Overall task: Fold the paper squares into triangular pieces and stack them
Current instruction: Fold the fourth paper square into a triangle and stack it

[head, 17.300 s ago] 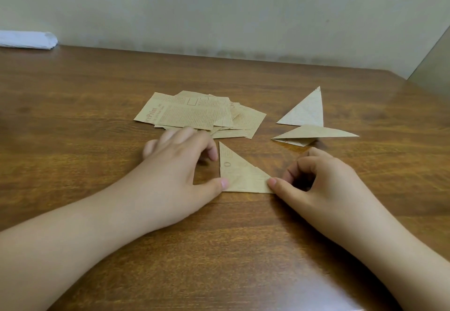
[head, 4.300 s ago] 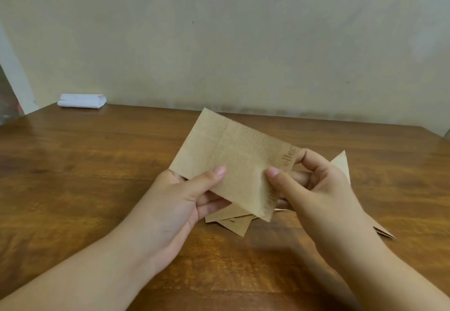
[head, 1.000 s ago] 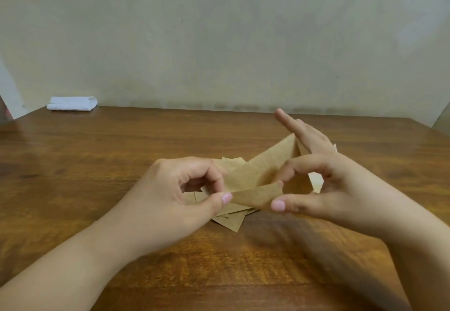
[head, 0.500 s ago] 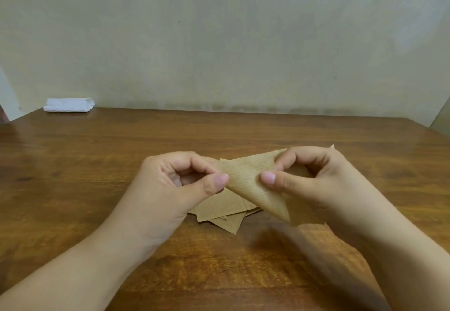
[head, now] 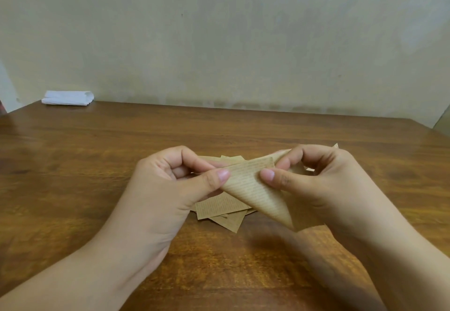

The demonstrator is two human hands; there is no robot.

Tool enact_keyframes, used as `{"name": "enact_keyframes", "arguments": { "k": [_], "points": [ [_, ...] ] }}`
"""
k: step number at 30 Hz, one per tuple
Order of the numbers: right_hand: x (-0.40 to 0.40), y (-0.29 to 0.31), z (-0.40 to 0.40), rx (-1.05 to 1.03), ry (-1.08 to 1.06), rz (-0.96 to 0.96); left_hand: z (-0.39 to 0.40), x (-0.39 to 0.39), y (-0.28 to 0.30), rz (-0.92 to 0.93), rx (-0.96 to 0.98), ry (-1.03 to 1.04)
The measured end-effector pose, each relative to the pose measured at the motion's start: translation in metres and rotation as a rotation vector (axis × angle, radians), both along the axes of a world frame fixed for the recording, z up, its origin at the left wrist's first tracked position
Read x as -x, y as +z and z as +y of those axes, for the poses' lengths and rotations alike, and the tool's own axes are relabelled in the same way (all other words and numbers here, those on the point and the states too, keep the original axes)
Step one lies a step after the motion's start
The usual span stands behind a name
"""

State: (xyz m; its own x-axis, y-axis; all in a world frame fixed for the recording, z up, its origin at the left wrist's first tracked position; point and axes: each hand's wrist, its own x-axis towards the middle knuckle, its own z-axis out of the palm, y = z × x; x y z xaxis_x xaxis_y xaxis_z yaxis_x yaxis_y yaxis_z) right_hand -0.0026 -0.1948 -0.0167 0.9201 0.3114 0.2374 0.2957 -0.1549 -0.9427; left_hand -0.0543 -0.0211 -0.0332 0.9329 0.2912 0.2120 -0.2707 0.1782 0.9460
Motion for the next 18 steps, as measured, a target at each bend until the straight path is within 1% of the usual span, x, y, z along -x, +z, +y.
{"name": "enact_keyframes", "arguments": {
  "k": [7, 9, 13, 18],
  "points": [
    [0.0012, 0.0018, 0.0024, 0.040, -0.050, -0.045, -0.0022, 0.0002, 0.0006, 0.008, 0.009, 0.022],
    [0.0014, 0.0024, 0.0019, 0.011, -0.039, -0.038, -0.0023, 0.0005, 0.0010, 0.003, 0.005, 0.025],
    [0.0016, 0.0031, 0.0007, -0.071, 0.027, 0.095, -0.0018, 0.0009, 0.0021, -0.007, -0.006, 0.012],
    [0.0018, 0.0059, -0.0031, -0.089, 0.076, 0.175, -0.0029, 0.0021, 0.0039, -0.022, 0.019, 0.005]
  ]
}}
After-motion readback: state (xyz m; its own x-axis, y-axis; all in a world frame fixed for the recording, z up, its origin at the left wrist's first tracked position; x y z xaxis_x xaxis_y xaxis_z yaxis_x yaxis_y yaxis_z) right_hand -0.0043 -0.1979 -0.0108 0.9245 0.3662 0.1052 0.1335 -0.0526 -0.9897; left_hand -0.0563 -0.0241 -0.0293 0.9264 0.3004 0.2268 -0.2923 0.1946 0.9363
